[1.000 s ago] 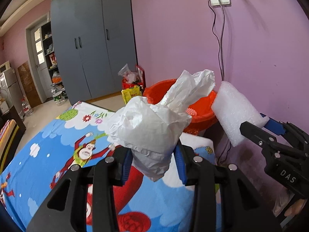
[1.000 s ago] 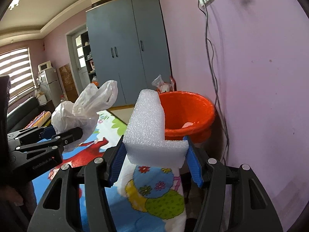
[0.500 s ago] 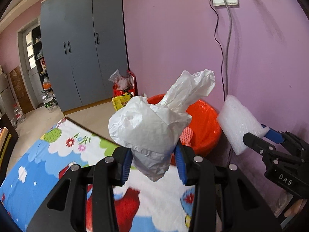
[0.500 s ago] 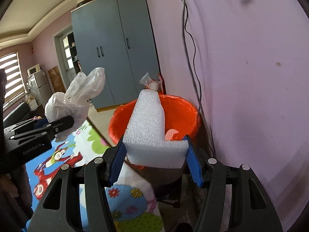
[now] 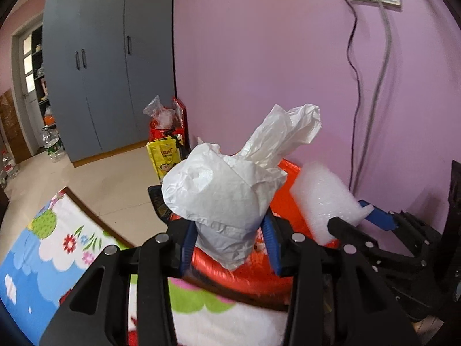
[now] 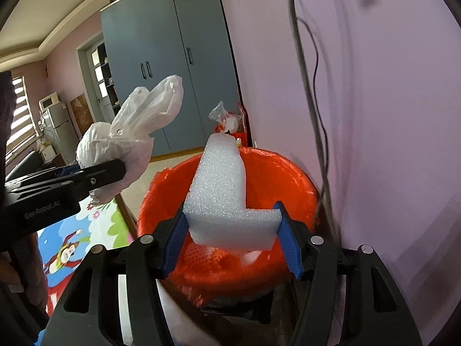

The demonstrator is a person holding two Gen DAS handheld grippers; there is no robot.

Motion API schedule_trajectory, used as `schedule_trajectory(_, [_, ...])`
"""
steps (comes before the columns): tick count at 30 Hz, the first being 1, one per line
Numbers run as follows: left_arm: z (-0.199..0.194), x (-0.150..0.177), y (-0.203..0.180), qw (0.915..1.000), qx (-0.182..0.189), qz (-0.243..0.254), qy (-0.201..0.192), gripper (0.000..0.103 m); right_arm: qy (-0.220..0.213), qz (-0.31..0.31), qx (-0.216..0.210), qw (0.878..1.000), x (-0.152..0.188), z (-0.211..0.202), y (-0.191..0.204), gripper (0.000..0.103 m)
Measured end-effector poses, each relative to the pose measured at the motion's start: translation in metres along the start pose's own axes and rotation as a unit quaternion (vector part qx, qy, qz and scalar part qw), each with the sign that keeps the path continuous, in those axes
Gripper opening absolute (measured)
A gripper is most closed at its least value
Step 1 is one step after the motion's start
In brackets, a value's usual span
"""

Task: Collect trash

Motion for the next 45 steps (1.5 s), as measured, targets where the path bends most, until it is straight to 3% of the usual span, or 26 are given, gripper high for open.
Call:
schedule_trajectory(5, [0.03, -0.017, 0.006, 0.9997, 0.023, 0.001, 0.003, 0.045, 0.007, 0.017, -0.012, 1.0, -0.017, 0.039, -0.011, 0.058])
schedule_trajectory(7, [0.038, -0.027, 0.008, 0.9996, 0.03, 0.002, 0.0, 0.051, 0.009, 0.02, -0.028, 0.999, -0.026, 0.056, -0.01, 0.063])
schedule_trajectory(8, [0.04, -0.032, 0.009, 0.9995, 0.032, 0.001, -0.002, 0.06, 0.008, 0.02, -0.033, 0.999, -0.029, 0.064, -0.01, 0.073])
schedule_trajectory(9, [0.042, -0.04, 0.014, 0.9995, 0.031, 0.0, -0.01, 0.067, 0.002, 0.02, -0.034, 0.999, -0.03, 0.065, -0.011, 0.074])
schedule_trajectory(11, [0.041, -0.051, 0.018, 0.9994, 0.028, -0.002, -0.022, 0.069, -0.009, 0.021, -0.038, 0.999, -0.034, 0.069, -0.014, 0.074])
schedule_trajectory(15, [0.038, -0.066, 0.022, 0.999, 0.023, 0.0, -0.039, 0.071, -0.026, 0.026, -0.033, 0.999, -0.029, 0.053, -0.021, 0.074])
schedule_trajectory(20, [0.046, -0.058, 0.005, 0.9992, 0.028, 0.014, -0.025, 0.072, -0.033, 0.046, -0.008, 0.998, -0.008, 0.018, -0.032, 0.074])
schedule_trajectory(24, [0.039, -0.048, -0.002, 0.9996, 0.008, 0.016, -0.019, 0.086, -0.013, 0.039, 0.006, 0.999, 0.018, -0.008, -0.028, 0.074])
schedule_trajectory(29, [-0.01, -0.044, 0.005, 0.9992, -0.024, 0.008, -0.032, 0.098, -0.024, 0.018, 0.024, 0.999, 0.015, -0.045, -0.014, 0.074])
schedule_trajectory(32, [-0.049, -0.047, 0.009, 0.9981, -0.038, 0.007, -0.048, 0.098, -0.04, 0.005, 0.038, 0.998, 0.0, -0.072, -0.007, 0.086])
schedule_trajectory(35, [-0.095, -0.04, 0.013, 0.9963, -0.061, 0.008, -0.06, 0.098, -0.037, -0.006, 0.033, 0.999, -0.013, -0.097, 0.008, 0.085])
schedule_trajectory(40, [-0.142, -0.013, 0.019, 0.9935, -0.107, 0.008, -0.037, 0.098, -0.004, -0.024, 0.037, 0.999, -0.018, -0.123, 0.026, 0.085])
schedule_trajectory(45, [-0.187, 0.017, 0.016, 0.9926, -0.116, -0.002, -0.034, 0.098, -0.009, -0.029, 0.036, 0.999, -0.016, -0.162, 0.039, 0.085])
Point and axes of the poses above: each gripper's, at about its wrist camera, not at the fingertips, and z roughly the way its jaws point, y to its left, x to its underside, the point moved 8 cm from there along z, roughly the way its jaws point, and after that the axes turned 6 degrees about z, right-handed, at the moved point
